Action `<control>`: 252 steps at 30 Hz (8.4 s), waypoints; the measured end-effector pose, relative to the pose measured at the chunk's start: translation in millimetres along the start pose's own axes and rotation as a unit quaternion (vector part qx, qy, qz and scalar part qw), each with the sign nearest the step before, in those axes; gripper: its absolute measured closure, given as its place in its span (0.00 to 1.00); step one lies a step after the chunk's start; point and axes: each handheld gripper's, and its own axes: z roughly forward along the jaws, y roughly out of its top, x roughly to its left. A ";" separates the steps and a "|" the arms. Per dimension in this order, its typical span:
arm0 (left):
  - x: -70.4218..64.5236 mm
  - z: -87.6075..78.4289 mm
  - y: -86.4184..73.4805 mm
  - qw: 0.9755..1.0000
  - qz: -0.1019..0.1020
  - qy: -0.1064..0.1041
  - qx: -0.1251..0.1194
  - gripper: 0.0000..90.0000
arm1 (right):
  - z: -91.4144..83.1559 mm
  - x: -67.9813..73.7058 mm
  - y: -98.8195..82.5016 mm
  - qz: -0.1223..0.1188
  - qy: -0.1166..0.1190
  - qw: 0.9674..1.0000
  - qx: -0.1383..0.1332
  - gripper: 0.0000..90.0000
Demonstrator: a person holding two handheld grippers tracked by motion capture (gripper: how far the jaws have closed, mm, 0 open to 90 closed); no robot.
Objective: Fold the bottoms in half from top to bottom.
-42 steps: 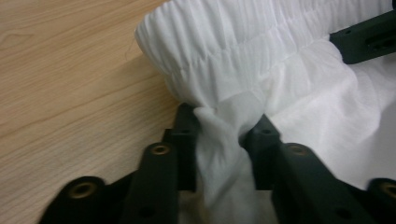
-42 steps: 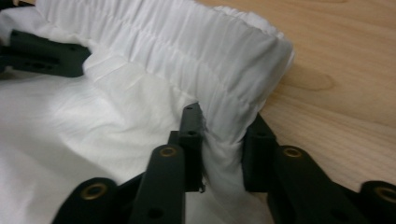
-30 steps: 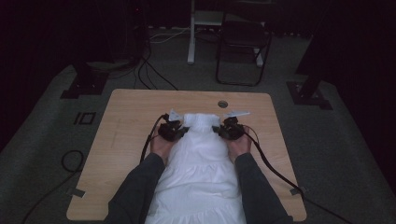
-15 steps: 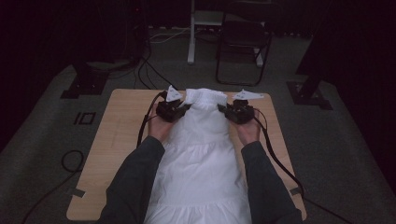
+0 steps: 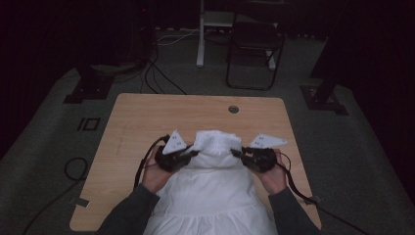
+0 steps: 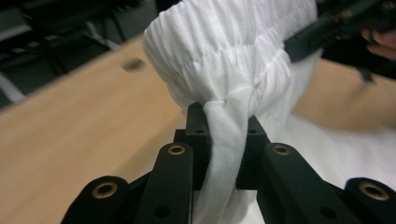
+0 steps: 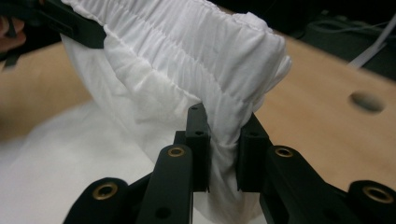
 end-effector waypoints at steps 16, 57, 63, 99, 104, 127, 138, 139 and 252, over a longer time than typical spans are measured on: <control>-39.5 49.2 -94.3 0.985 0.042 0.009 0.164 0.86 | 42.8 33.7 -102.3 0.031 0.045 0.987 0.153 0.86; 118.3 144.7 -33.9 0.982 -0.126 0.065 0.128 0.90 | 156.9 -92.0 -28.5 0.086 -0.090 0.985 0.118 0.87; 106.4 92.1 5.9 0.992 -0.116 0.050 0.029 0.91 | 106.7 -86.1 6.6 0.080 -0.065 0.994 0.021 0.87; 52.0 78.9 -83.9 0.986 -0.055 0.026 0.155 0.89 | 87.8 11.2 -79.8 0.049 0.035 0.991 0.118 0.86; 71.9 97.9 -73.6 0.985 -0.059 0.055 0.153 0.89 | 111.3 -15.3 -69.6 0.057 0.007 0.992 0.111 0.86; 78.8 54.5 4.7 0.992 -0.098 0.077 0.018 0.92 | 88.0 -59.2 3.6 0.065 -0.013 0.998 0.022 0.87; 23.4 2.9 -4.6 0.998 -0.059 0.008 -0.019 0.90 | 9.6 -10.2 16.4 -0.037 -0.004 0.999 -0.026 0.87; 20.2 7.0 -14.4 0.998 -0.061 0.003 -0.007 0.90 | 10.7 -6.5 6.9 -0.037 0.001 0.999 -0.015 0.87; 148.8 48.3 -68.0 0.963 -0.180 0.186 0.073 0.33 | 82.8 -6.3 -99.3 0.072 -0.035 0.994 0.076 0.55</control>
